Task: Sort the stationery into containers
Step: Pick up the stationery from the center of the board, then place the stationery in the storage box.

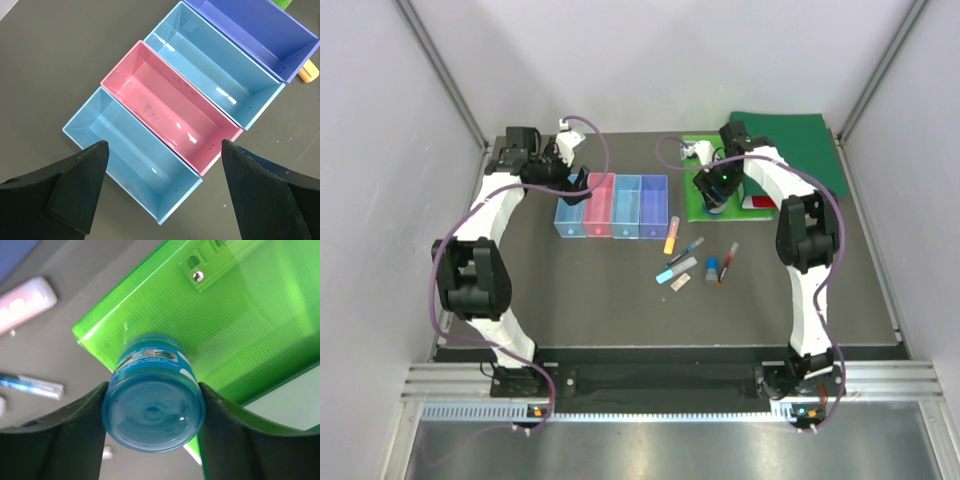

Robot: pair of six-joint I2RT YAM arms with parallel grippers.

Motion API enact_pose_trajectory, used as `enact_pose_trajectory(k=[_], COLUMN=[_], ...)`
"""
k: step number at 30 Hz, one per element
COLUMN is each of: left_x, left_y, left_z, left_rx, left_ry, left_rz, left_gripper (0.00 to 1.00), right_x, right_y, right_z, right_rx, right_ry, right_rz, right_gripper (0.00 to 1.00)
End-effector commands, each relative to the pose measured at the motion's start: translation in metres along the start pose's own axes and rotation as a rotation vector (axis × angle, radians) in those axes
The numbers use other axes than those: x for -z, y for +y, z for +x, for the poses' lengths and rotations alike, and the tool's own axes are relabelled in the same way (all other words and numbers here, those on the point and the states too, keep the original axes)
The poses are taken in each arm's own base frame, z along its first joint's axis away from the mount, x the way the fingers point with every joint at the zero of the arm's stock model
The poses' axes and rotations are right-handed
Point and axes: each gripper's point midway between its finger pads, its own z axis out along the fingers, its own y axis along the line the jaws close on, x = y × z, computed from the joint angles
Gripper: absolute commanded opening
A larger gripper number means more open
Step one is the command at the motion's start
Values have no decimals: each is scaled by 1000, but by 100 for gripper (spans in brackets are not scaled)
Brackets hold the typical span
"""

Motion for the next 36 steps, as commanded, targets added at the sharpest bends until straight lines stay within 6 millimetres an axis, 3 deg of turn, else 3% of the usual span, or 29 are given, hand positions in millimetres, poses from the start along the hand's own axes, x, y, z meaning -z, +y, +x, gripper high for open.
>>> enact_pose_trajectory(k=[1,2,3,7,9,15,16,19,20,22,23,26,28,32,36], left_x=[5,4,2,-3,-8,-14,-15,-16,-15,-13,-8,-8,0,2,4], left_y=[-2,-2,-2,-1,-2,-41,-39,-51,-51,-57,-61,-79,-88,-109,-127], left_z=[-19,-18,-17,-19,-25,-65,-78,-90,-104,-109,-125,-132,-147,-160,-169], left_rx=[-43,-40,-37,3,73,274,256,360,367,380,369,443,363,358,329], left_ry=[-63,-62,-63,-72,-94,-251,-305,-347,-393,-426,-481,-489,-555,-571,-593], left_rz=[11,11,15,25,56,365,385,476,489,542,573,680,719,780,824], left_gripper=[99,99,99,99,99,99,99,99,99,99,99,99,99,99,99], right_x=[5,7,9,30,51,112,128,159,168,191,198,224,240,260,266], right_y=[1,2,2,3,3,15,21,39,44,61,67,89,104,129,145], right_z=[-6,-6,-8,-23,-39,-94,-104,-127,-132,-148,-153,-170,-182,-196,-199], right_rx=[21,24,25,32,25,7,12,6,-1,-1,2,1,-9,-30,-92], right_ry=[-11,-11,-15,-69,-130,-345,-396,-523,-555,-649,-679,-782,-844,-914,-944], right_rz=[-25,-26,-24,-1,26,64,59,14,0,-64,-88,-198,-297,-490,-663], right_gripper=[21,5,0,0,0,0,0,0,0,0,0,0,0,0,0])
